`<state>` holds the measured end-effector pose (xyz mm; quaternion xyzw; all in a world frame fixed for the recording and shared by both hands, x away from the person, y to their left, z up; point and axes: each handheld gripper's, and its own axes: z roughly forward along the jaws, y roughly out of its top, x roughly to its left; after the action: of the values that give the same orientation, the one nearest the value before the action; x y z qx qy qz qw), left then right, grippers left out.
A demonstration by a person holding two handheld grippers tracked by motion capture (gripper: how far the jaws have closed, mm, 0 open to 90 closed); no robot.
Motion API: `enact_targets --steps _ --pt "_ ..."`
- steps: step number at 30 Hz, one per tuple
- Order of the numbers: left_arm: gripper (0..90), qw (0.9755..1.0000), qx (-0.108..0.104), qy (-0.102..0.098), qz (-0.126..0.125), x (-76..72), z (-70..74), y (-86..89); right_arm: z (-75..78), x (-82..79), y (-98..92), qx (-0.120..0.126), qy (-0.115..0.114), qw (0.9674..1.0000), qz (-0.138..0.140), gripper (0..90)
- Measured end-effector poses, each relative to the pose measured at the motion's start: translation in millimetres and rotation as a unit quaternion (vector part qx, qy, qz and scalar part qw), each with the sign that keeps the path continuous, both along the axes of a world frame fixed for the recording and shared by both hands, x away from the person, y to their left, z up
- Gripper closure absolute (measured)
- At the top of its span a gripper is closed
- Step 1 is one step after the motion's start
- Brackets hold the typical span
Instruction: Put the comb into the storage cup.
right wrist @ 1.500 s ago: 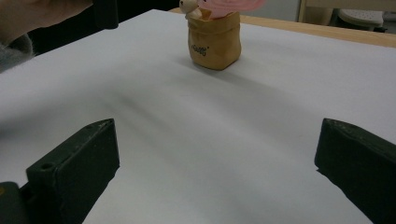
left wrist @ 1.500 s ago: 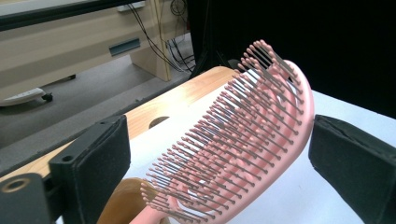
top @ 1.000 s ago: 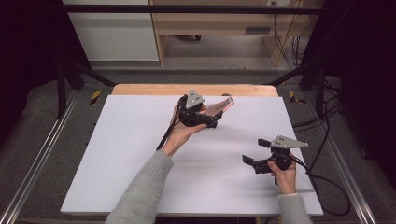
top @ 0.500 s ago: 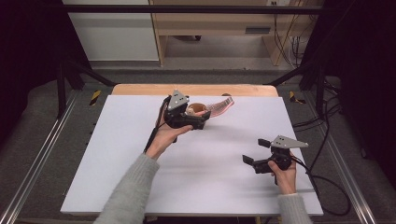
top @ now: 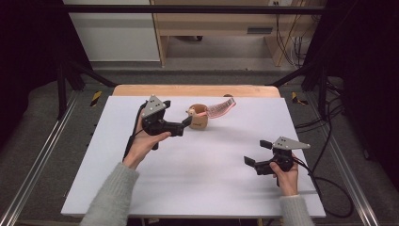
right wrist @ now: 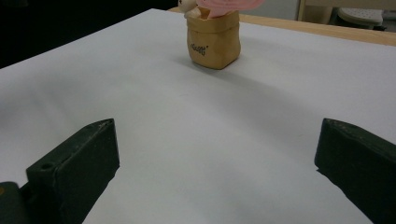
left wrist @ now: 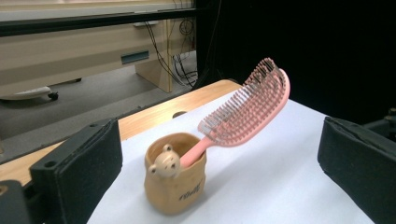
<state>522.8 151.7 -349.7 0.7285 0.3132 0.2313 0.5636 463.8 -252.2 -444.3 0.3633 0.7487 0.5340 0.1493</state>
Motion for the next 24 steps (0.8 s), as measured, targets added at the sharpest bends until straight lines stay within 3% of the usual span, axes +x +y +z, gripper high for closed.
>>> enact_targets --steps 5,10,14,24 --pt "0.0 0.9999 -0.01 -0.001 0.005 -8.5 -1.6 20.4 -0.3 0.2 0.3 -0.001 0.0 1.0 0.0 0.5" --pt "0.0 0.9999 -0.001 -0.004 0.009 -17.5 -5.8 38.2 -0.3 0.3 0.0 -0.001 0.0 1.0 -0.001 0.5" --pt "0.0 0.9999 -0.008 -0.005 0.014 -26.3 -10.0 52.4 -0.6 0.4 0.3 -0.002 0.001 1.0 -0.001 0.4" --pt "0.0 0.9995 -0.002 0.003 0.031 -44.1 -36.2 85.9 -0.6 0.5 -0.2 -0.003 0.0 1.0 -0.002 0.5"
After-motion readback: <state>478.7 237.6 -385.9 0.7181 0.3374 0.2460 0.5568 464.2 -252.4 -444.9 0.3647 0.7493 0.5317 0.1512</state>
